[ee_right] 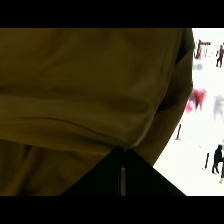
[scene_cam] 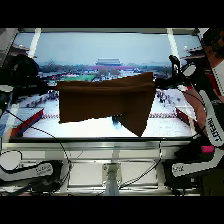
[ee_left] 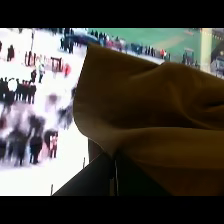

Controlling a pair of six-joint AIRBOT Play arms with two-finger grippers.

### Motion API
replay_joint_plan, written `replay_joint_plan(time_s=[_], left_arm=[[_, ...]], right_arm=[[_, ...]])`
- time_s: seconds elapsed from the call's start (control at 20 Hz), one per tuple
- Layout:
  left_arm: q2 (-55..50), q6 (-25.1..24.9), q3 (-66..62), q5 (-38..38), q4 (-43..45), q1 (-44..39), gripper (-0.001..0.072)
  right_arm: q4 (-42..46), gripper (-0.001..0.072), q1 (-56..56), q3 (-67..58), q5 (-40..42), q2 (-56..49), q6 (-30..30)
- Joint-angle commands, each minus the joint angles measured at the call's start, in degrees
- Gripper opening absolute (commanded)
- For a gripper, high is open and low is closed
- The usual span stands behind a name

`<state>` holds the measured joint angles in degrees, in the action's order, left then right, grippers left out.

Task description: Fold the clothes and pants, and hang the long-sleeved shirts on hangers.

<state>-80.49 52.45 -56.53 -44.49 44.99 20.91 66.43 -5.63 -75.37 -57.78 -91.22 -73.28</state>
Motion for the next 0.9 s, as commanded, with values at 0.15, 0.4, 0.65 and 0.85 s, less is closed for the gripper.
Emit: replay_joint_plan(time_s=[0.15,0.4,0.65,0.85], left_arm=[[-1.2,4.6,0.5,-6.9,3.0,-0.5,0.0020],[-1.2,4.6,0.5,-11.9,3.0,-3.3,0.0021],[-1.0,4.6,0.5,-12.4,2.8,-5.1,0.0020],[-1.2,5.7,0.6,-12.4,4.0,-5.1,0.0021]], right_arm=[[3.0,0.0014,0.0,0.5,-1.7,0.4,-0.2],[3.0,0.0015,0.0,0.5,-1.3,0.4,-0.2],[3.8,0.0014,0.0,0.0,1.3,1.7,-0.2],[6.0,0.0015,-1.1,-1.6,1.5,2.0,-1.3]])
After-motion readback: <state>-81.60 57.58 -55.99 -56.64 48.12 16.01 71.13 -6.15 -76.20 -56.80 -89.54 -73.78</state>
